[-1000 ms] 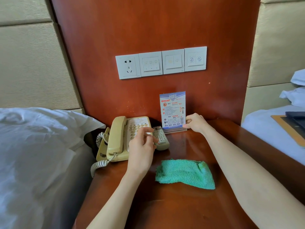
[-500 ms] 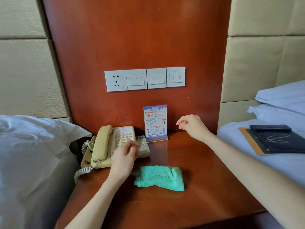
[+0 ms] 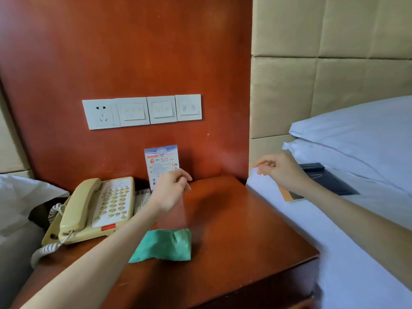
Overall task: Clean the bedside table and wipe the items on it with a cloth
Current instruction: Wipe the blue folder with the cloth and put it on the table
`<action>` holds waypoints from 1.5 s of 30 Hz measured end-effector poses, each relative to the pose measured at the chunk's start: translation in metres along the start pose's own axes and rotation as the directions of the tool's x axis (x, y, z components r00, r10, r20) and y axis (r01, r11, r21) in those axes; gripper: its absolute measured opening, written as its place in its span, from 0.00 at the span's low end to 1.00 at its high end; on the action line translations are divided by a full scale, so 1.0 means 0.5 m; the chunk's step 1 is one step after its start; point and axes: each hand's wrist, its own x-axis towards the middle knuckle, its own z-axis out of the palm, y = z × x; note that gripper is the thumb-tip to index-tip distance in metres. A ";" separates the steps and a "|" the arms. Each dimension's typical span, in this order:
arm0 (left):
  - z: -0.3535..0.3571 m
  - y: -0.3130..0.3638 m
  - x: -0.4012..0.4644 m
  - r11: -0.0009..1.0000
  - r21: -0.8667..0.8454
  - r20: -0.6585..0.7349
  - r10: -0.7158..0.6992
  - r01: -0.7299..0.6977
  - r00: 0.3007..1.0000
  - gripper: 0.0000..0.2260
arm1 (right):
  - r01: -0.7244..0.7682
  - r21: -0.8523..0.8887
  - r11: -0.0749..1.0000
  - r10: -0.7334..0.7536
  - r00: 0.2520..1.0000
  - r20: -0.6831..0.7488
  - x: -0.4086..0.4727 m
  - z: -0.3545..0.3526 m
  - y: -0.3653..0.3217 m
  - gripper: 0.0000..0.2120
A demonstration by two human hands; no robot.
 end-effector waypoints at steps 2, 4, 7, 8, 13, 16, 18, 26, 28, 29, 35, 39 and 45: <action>0.047 0.018 0.021 1.000 0.002 0.052 0.017 -0.017 0.998 0.14 | -0.015 -0.026 1.000 0.014 0.999 -0.035 -0.013 -0.036 0.025 0.12; 0.097 0.039 0.039 0.999 0.003 0.088 0.033 -0.033 0.996 0.14 | -0.038 -0.031 0.999 0.036 0.997 -0.063 -0.025 -0.071 0.045 0.11; 0.170 0.077 0.058 0.999 -0.028 0.157 0.028 -0.024 0.987 0.13 | -0.111 -0.044 0.993 0.107 0.990 -0.089 -0.041 -0.115 0.080 0.10; 0.192 0.092 0.063 0.999 -0.041 0.184 0.022 -0.015 0.983 0.12 | -0.140 -0.058 0.988 0.134 0.987 -0.094 -0.047 -0.129 0.092 0.09; 0.289 0.164 0.080 0.987 -0.138 0.287 -0.045 0.088 0.957 0.12 | -0.279 -0.095 0.955 0.261 0.950 -0.169 -0.071 -0.177 0.161 0.08; 0.336 0.196 0.082 0.940 -0.267 0.361 -0.106 0.211 0.927 0.13 | -0.380 -0.095 0.920 0.358 0.914 -0.192 -0.064 -0.196 0.195 0.11; 0.368 0.214 0.080 0.896 -0.343 0.389 -0.136 0.281 0.911 0.13 | -0.465 -0.091 0.881 0.444 0.877 -0.186 -0.061 -0.206 0.214 0.13; 0.449 0.259 0.085 0.688 -0.479 0.438 -0.350 0.544 0.828 0.07 | -0.614 -0.112 0.781 0.604 0.789 -0.116 -0.067 -0.212 0.255 0.13; 0.461 0.262 0.080 0.654 -0.471 0.487 -0.367 0.593 0.792 0.10 | -0.625 -0.055 0.779 0.615 0.778 -0.131 -0.066 -0.216 0.260 0.13; 0.463 0.262 0.079 0.643 -0.474 0.490 -0.375 0.602 0.787 0.10 | -0.631 -0.016 0.775 0.623 0.769 -0.145 -0.065 -0.217 0.263 0.13; 0.477 0.246 0.091 0.625 -0.510 0.422 -0.416 0.591 0.805 0.04 | -0.644 0.087 0.760 0.645 0.731 -0.222 -0.061 -0.222 0.275 0.15; 0.489 0.265 0.081 0.684 -0.470 0.414 -0.387 0.558 0.824 0.08 | -0.646 0.068 0.760 0.641 0.729 -0.242 -0.060 -0.216 0.277 0.12; 0.480 0.290 0.066 0.477 -0.543 0.581 -0.381 0.691 0.719 0.07 | -0.626 0.074 0.776 0.623 0.745 -0.237 -0.057 -0.215 0.277 0.09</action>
